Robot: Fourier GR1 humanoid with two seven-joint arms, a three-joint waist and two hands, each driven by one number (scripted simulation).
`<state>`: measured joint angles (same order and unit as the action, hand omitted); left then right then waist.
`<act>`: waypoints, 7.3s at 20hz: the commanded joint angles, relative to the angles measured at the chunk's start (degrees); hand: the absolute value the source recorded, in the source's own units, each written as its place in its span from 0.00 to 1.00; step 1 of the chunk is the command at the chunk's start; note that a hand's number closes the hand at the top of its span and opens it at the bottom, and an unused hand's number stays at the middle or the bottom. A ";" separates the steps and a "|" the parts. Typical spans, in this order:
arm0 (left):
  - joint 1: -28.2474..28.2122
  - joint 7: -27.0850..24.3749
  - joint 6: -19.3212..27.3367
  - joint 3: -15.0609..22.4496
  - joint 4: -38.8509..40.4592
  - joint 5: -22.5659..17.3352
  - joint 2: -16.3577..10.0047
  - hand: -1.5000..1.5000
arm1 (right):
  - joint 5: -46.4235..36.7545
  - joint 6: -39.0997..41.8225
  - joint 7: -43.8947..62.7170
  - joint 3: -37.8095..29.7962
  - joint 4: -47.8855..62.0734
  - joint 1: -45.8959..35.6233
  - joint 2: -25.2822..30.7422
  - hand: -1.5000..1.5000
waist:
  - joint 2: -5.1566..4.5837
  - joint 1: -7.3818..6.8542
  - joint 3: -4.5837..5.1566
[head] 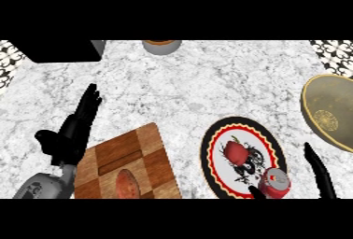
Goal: Pick the can from the plate and place it in the bowl
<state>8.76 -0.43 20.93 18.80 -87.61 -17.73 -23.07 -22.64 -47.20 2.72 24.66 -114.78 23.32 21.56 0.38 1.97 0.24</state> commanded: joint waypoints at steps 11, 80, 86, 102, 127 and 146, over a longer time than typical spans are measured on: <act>2.70 2.75 -0.37 1.02 -0.70 2.17 2.33 0.50 | -26.26 24.43 46.74 -3.81 -25.47 3.54 0.51 0.00 | -0.77 -2.65 0.03; -0.06 2.80 -13.07 -11.78 1.04 15.04 14.70 0.50 | -19.29 33.32 27.77 -2.76 11.20 -1.03 -9.73 1.00 | -0.38 -1.96 -0.24; -1.31 4.57 -11.80 -10.99 -0.70 18.04 17.38 0.50 | -16.30 31.80 23.99 -4.07 11.75 -0.17 -11.20 1.00 | -0.35 -1.81 -0.24; -2.99 3.40 -13.13 -14.48 0.81 15.71 14.69 0.50 | 17.49 57.27 -33.70 -12.52 -9.33 8.43 16.47 1.00 | 0.41 1.06 -0.41; 1.25 4.72 -13.42 -12.61 0.90 18.50 17.86 0.50 | 54.19 64.46 -10.11 -60.50 -6.55 -1.12 31.91 1.00 | -0.58 -2.56 -0.22; -2.16 1.48 -17.11 -14.51 0.08 17.21 16.16 0.50 | 10.25 49.10 -27.02 -34.28 39.11 -32.59 28.09 1.00 | -0.79 -3.73 -0.29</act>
<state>8.47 4.29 5.42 5.81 -88.30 0.43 -5.74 -6.03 4.66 -19.07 -13.59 -85.96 -3.58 52.19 -0.42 -1.86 -0.05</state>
